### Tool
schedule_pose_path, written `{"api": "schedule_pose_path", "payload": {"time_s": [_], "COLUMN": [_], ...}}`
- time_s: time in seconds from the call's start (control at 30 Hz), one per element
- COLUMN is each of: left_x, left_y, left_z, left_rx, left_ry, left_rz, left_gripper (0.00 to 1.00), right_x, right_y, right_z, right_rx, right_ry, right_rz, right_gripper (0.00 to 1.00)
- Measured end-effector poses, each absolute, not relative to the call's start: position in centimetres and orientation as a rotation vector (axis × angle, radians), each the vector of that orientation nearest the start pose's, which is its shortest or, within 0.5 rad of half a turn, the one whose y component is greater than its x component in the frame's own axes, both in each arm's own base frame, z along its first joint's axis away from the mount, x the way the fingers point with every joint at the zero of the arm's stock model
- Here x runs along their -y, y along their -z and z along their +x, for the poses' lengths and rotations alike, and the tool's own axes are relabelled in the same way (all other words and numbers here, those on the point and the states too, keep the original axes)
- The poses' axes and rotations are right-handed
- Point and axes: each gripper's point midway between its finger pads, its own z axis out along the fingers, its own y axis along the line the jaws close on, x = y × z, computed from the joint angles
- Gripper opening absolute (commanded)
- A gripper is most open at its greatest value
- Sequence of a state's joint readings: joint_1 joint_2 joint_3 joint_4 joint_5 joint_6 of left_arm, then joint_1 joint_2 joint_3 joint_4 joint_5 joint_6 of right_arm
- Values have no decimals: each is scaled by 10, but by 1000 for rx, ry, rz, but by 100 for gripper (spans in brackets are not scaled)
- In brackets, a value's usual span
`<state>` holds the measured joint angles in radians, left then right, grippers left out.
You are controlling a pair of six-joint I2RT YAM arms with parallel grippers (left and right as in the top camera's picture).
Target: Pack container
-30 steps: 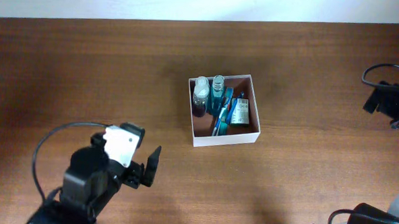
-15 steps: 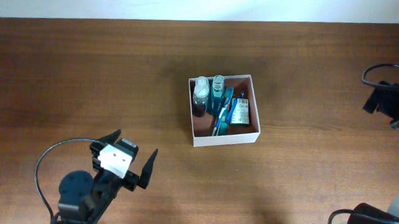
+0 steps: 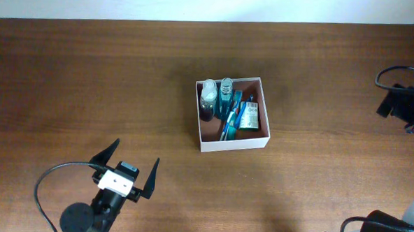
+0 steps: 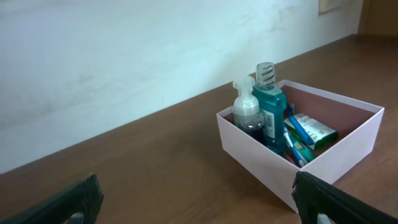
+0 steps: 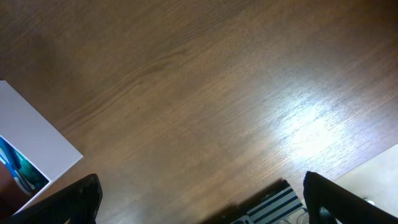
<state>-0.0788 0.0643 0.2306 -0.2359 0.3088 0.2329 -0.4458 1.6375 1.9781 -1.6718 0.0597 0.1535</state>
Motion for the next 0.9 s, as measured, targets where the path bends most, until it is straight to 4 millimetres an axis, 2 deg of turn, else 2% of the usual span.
{"api": "schedule_pose_path", "payload": {"time_s": [0.23,0.53,0.67,0.9], "left_x": [71,71,68,52], "left_y": [-228,-233,-228,-225], "left_z": [223,227,229,234], "left_rx": [-1415,-1280,-1285,-1316], "left_ry": [102,73,63,7], "left_rz": [482,472,465,418], "left_gripper": [99,99,99,99], "right_x": [142,142,142,142], "right_y": [-277,-277,-277,-277], "right_z": [272,272,272,272], "right_rx": [-2777,-2777,-2777,-2777], "right_ry": [137,137,137,137], "right_rz": [870,870,870,869], "right_gripper": [99,98,99,99]}}
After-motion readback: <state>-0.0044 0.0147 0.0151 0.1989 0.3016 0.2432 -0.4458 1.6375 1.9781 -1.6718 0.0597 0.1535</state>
